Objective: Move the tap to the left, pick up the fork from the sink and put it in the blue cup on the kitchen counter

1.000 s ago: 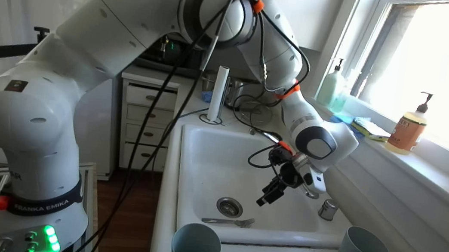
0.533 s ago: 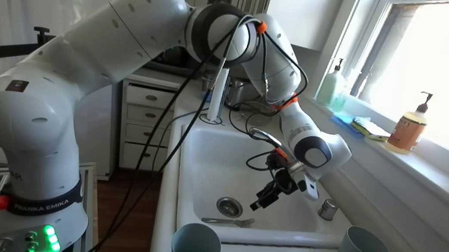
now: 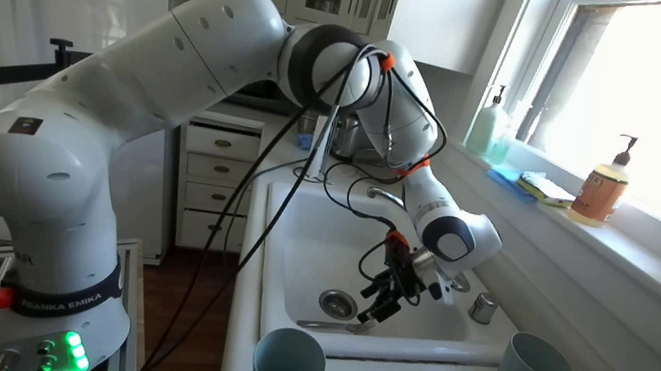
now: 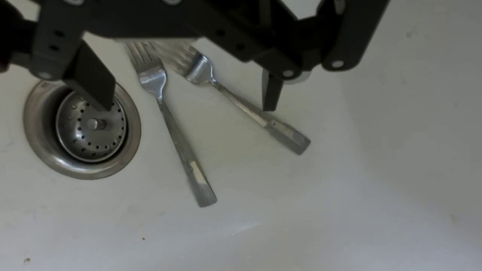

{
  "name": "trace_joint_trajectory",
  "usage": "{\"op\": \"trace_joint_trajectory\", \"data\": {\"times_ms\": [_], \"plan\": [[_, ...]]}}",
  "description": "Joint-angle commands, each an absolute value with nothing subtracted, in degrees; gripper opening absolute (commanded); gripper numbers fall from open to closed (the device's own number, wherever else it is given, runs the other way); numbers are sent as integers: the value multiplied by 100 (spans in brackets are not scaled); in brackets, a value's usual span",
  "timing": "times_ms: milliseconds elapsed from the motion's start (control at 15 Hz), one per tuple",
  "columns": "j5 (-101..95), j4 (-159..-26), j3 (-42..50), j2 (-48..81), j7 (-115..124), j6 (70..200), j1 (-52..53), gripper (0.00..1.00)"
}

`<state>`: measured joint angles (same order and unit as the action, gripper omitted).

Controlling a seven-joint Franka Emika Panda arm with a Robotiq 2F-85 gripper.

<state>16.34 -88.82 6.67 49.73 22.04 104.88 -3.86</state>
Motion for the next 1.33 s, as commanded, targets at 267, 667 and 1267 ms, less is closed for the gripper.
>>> {"op": "trace_joint_trajectory", "data": {"times_ms": [267,667,1267], "plan": [[1576,-8666,506,5331,1421,11246,-503,100],[1653,-8474,438,5632,1705,11683,-443,100],[1664,-7920,524,6077,2610,11858,-315,96]]}}
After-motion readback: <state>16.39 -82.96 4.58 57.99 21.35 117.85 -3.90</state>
